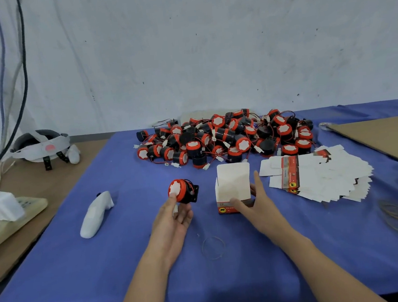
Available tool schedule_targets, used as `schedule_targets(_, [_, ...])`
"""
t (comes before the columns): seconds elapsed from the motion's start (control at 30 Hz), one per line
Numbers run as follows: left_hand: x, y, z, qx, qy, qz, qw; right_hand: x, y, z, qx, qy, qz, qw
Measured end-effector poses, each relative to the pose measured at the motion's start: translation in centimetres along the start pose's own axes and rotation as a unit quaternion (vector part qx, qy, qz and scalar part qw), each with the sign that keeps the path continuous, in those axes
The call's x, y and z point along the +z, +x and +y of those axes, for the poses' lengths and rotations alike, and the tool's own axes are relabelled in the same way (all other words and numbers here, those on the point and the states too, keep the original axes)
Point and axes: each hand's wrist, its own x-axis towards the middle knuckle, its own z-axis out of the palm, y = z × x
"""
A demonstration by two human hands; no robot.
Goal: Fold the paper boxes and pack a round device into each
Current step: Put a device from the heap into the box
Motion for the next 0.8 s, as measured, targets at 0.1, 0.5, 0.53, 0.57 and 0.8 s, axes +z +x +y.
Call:
schedule_targets(0.1, [0.5,-0.5,-0.2,0.039,0.055,0.008,0.998,0.0,0.1,0.0,-0.026,-0.008,-0.005,1.000])
schedule_targets(0.5, [8.8,-4.4,-3.7,0.194,0.304,0.030,0.932,0.3,-0.6,-0.7,-0.100,-0.081,0.082,0.988])
schedule_targets(0.53, [9.2,-4.3,-3.7,0.186,0.313,0.036,0.931,0.3,-0.9,-0.9,-0.106,-0.085,0.086,0.987])
schedule_targets(0.57, [9.4,-4.2,-3.7,0.169,0.316,0.040,0.933,0.3,-1.0,-1.1,-0.110,-0.087,0.084,0.986])
schedule_targets(0.8, [9.2,-2.7,-3.5,0.153,0.503,0.018,0.851,0.3,-1.1,-0.5,-0.047,-0.054,0.053,0.996])
